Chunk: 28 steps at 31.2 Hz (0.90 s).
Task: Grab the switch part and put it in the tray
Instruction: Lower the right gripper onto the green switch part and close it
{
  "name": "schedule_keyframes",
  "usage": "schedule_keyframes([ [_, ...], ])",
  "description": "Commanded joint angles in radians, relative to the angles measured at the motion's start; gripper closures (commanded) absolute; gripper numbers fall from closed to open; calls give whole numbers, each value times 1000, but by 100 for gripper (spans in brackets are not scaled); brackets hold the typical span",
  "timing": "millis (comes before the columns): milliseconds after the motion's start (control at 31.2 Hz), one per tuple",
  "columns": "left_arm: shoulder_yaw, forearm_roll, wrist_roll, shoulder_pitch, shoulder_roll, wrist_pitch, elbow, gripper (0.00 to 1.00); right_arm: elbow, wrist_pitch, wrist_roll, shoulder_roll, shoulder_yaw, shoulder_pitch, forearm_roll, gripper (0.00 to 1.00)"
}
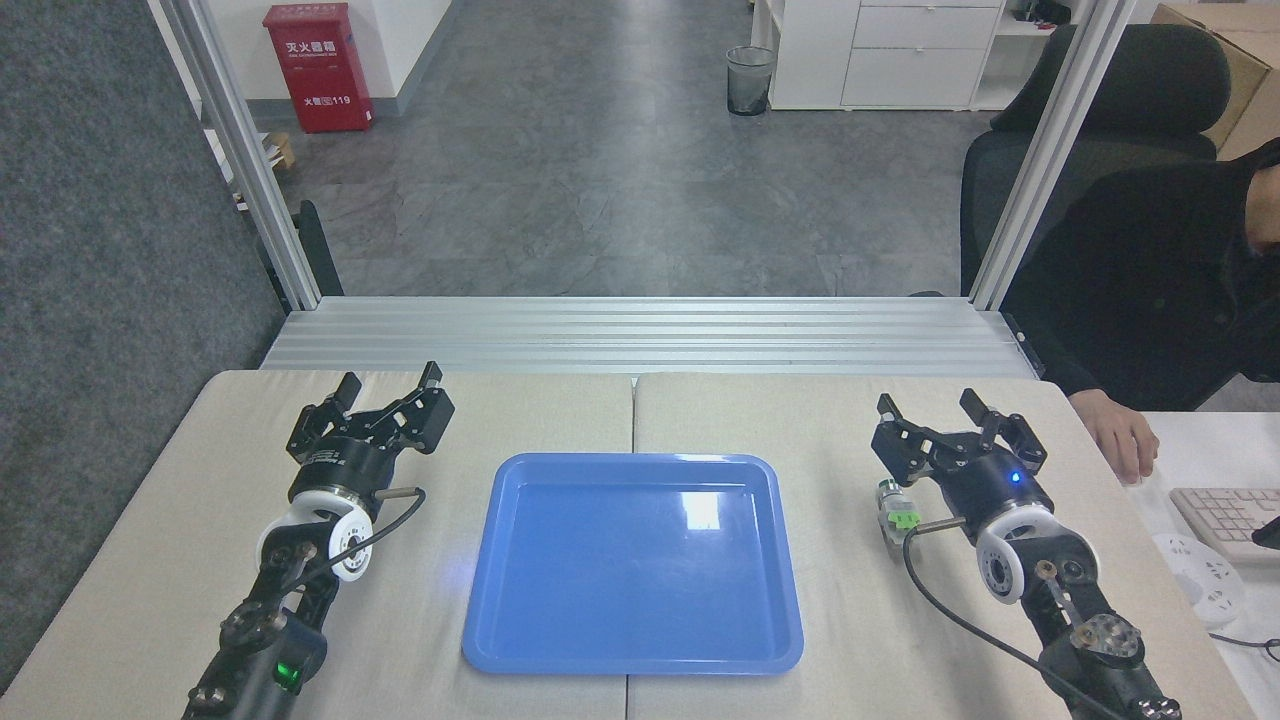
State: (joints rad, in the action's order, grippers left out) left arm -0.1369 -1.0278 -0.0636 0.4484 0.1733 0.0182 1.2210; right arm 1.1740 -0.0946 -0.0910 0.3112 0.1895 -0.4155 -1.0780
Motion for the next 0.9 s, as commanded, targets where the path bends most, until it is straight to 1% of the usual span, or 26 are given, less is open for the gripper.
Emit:
schedule_keyframes([
  [0,-1,0,1,0,0,0,0,0,-60,-2,0,49,-36,7,6,3],
  [288,0,0,1,0,0,0,0,0,-56,0,25,52,-38,-31,-3,3],
  [545,0,0,1,1,0,0,0,0,-56,0,24,52,-28,-25,-7,3],
  [609,0,0,1,0,0,0,0,0,-73,-2,20,46,-21,-23,-10,3],
  [737,0,0,1,0,0,0,0,0,-125,9,20,28,74,-20,-14,3],
  [865,-1,0,1,0,0,0,0,0,-215,12,20,-20,105,-20,-16,3],
])
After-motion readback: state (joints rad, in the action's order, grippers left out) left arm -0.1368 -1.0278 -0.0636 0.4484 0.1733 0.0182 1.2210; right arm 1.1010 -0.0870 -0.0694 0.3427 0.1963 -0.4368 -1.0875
